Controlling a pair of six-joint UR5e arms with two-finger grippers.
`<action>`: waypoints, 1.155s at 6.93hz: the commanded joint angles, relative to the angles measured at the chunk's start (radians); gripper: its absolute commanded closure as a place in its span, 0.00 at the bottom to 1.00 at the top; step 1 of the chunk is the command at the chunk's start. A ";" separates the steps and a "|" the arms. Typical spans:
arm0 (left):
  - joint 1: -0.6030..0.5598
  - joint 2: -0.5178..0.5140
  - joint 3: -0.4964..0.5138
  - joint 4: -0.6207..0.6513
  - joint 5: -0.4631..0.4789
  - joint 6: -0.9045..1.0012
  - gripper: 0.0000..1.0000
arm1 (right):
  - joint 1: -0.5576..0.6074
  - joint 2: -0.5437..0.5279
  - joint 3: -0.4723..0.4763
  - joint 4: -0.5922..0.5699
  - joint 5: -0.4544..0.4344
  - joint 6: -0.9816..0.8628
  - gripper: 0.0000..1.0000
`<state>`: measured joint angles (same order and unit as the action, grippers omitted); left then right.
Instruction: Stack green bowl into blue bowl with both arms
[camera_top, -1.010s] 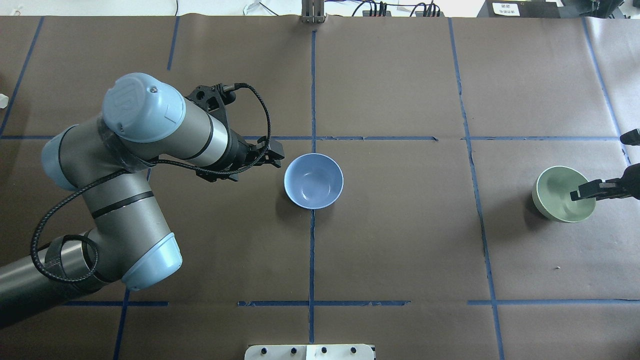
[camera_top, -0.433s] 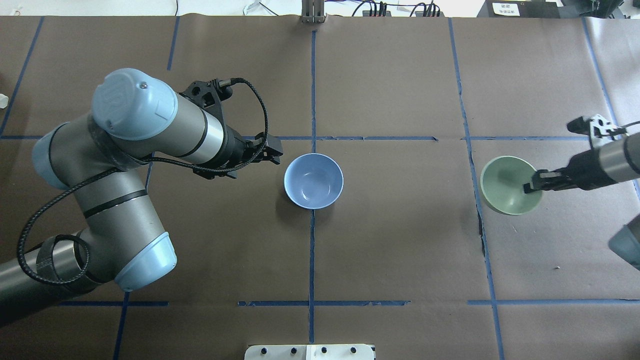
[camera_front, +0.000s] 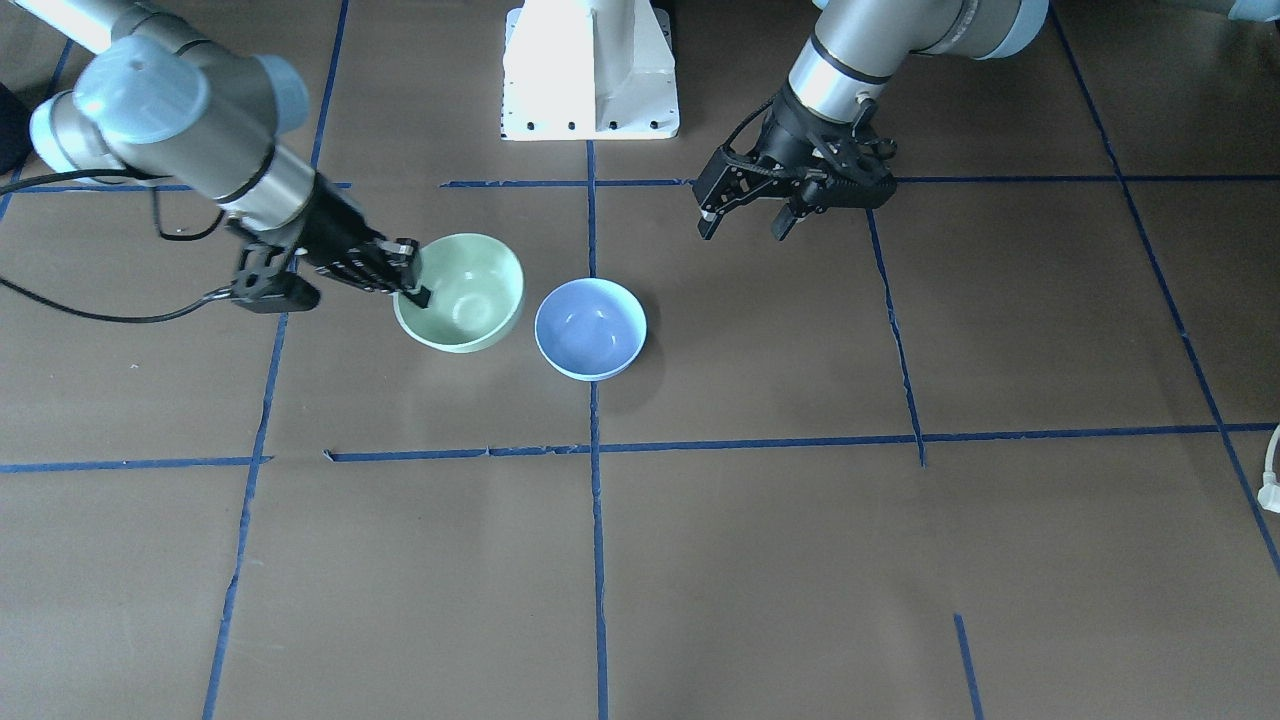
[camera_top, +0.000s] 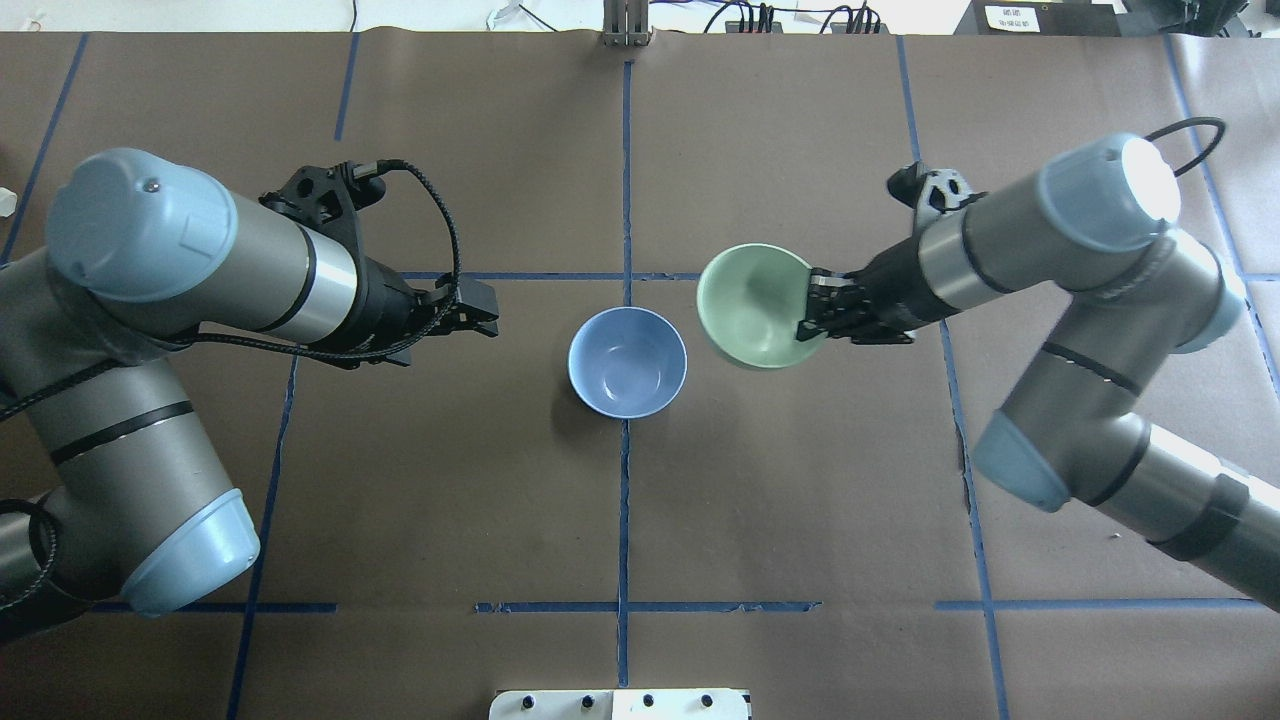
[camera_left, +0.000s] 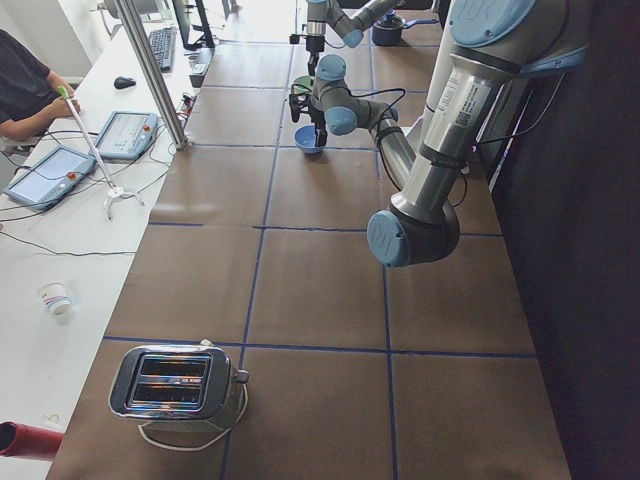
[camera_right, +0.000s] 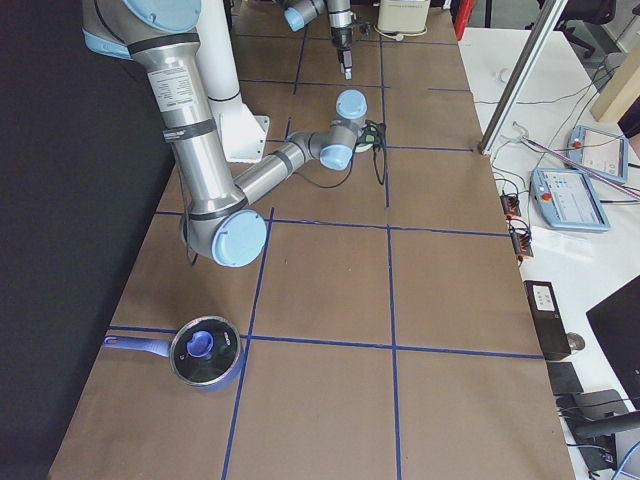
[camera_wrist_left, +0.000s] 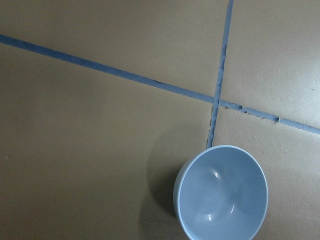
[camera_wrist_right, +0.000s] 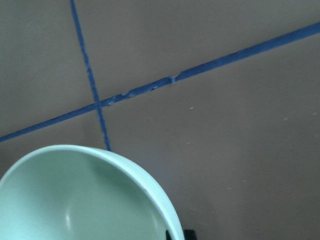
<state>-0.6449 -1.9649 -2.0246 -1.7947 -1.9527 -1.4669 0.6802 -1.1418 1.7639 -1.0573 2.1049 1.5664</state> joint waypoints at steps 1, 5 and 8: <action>-0.002 0.038 -0.031 0.000 0.001 0.000 0.00 | -0.143 0.145 -0.009 -0.183 -0.214 0.104 1.00; -0.002 0.038 -0.032 0.000 0.003 -0.001 0.00 | -0.163 0.182 -0.100 -0.181 -0.229 0.162 1.00; -0.001 0.038 -0.028 0.000 0.003 -0.003 0.00 | -0.169 0.183 -0.130 -0.181 -0.229 0.161 1.00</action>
<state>-0.6460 -1.9267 -2.0547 -1.7948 -1.9497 -1.4684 0.5111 -0.9574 1.6395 -1.2375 1.8761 1.7277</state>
